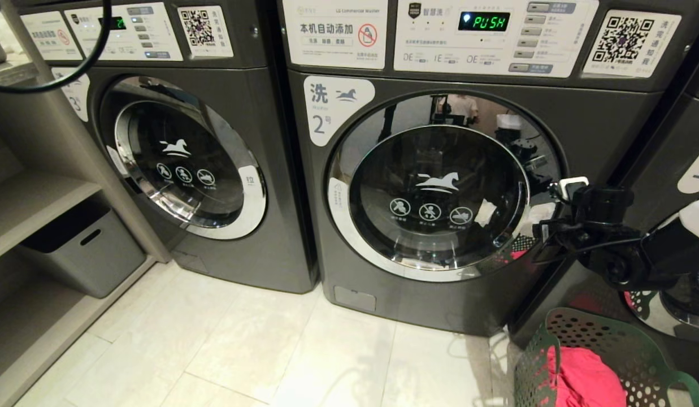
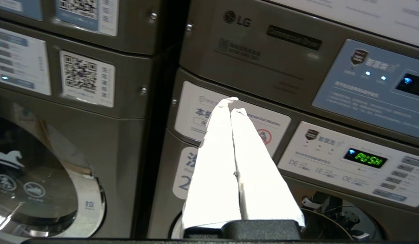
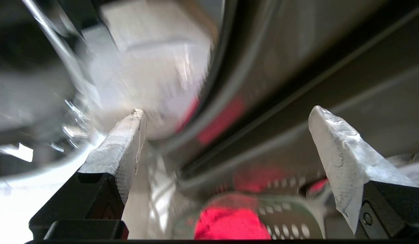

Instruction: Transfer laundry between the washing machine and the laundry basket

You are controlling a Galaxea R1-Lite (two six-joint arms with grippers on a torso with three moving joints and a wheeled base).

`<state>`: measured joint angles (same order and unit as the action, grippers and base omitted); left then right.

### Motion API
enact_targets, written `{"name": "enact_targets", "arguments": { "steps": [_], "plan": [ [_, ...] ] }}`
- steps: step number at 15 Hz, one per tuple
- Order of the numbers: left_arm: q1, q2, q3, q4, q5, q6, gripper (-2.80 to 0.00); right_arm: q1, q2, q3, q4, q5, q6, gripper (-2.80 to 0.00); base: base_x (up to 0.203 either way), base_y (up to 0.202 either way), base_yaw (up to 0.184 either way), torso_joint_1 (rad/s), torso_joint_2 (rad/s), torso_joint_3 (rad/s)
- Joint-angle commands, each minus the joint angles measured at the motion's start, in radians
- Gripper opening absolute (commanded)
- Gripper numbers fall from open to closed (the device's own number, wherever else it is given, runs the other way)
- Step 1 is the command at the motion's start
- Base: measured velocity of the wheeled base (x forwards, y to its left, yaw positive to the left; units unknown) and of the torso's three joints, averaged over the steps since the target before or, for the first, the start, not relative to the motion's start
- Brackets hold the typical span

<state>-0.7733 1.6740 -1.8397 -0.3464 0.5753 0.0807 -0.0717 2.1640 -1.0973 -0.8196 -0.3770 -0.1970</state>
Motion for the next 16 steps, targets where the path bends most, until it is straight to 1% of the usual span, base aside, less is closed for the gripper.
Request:
{"name": "enact_targets", "arguments": {
  "steps": [1, 3, 6, 7, 9, 11, 12, 13, 15, 16],
  "plan": [
    [0.000, 0.000, 0.005, -0.002, 0.003, 0.001, -2.80, 0.005, -0.064, 0.059, 0.007, 0.005, -0.006, 0.00, 0.000, 0.000, 0.000, 0.000, 0.00, 0.000],
    [0.000, 0.000, 0.005, 0.003, 0.002, 0.001, -2.80, 0.014, -0.194, 0.160, 0.038, 0.048, -0.024, 0.00, 0.000, 0.000, 0.000, 0.000, 0.00, 0.000],
    [0.002, 0.005, 0.011, 0.013, -0.001, 0.001, -2.80, 0.052, -0.431, 0.363, 0.125, 0.133, -0.046, 0.00, 0.000, 0.000, 0.000, 0.000, 0.00, 0.000],
    [0.009, -0.001, 0.045, 0.021, 0.000, 0.001, -2.80, 0.067, -0.518, 0.443, 0.145, 0.162, -0.053, 0.00, 0.000, 0.000, 0.000, 0.000, 0.00, 0.000],
    [0.039, -0.032, 0.148, 0.047, 0.000, 0.002, -2.80, 0.084, -0.666, 0.637, 0.166, 0.245, -0.067, 0.00, 0.000, 0.000, 0.000, 0.000, 0.00, 0.000],
    [0.102, -0.073, 0.298, 0.061, -0.010, -0.001, -2.80, 0.092, -0.807, 0.799, 0.174, 0.344, -0.072, 0.00, 0.000, 0.000, 0.000, 0.000, 0.00, 0.000],
    [0.142, -0.098, 0.383, 0.062, -0.031, -0.007, -2.80, 0.094, -0.884, 0.861, 0.176, 0.382, -0.074, 0.00, 0.000, 0.000, 0.000, 0.000, 0.00, 0.000],
    [0.186, -0.130, 0.474, 0.064, -0.085, -0.019, -2.80, 0.095, -0.972, 0.916, 0.180, 0.412, -0.077, 0.00, 0.000, 0.000, 0.000, 0.000, 0.00, 0.000],
    [0.285, -0.197, 0.639, 0.065, -0.251, -0.052, -2.80, 0.096, -1.146, 1.012, 0.213, 0.440, -0.090, 0.00, 0.000, 0.000, 0.000, 0.000, 0.00, 0.000],
    [0.331, -0.231, 0.720, 0.064, -0.328, -0.069, -2.80, 0.096, -1.249, 1.039, 0.268, 0.443, -0.104, 0.00, 0.000, 0.000, 0.000, 0.000, 0.00, 0.000]
  ]
}}
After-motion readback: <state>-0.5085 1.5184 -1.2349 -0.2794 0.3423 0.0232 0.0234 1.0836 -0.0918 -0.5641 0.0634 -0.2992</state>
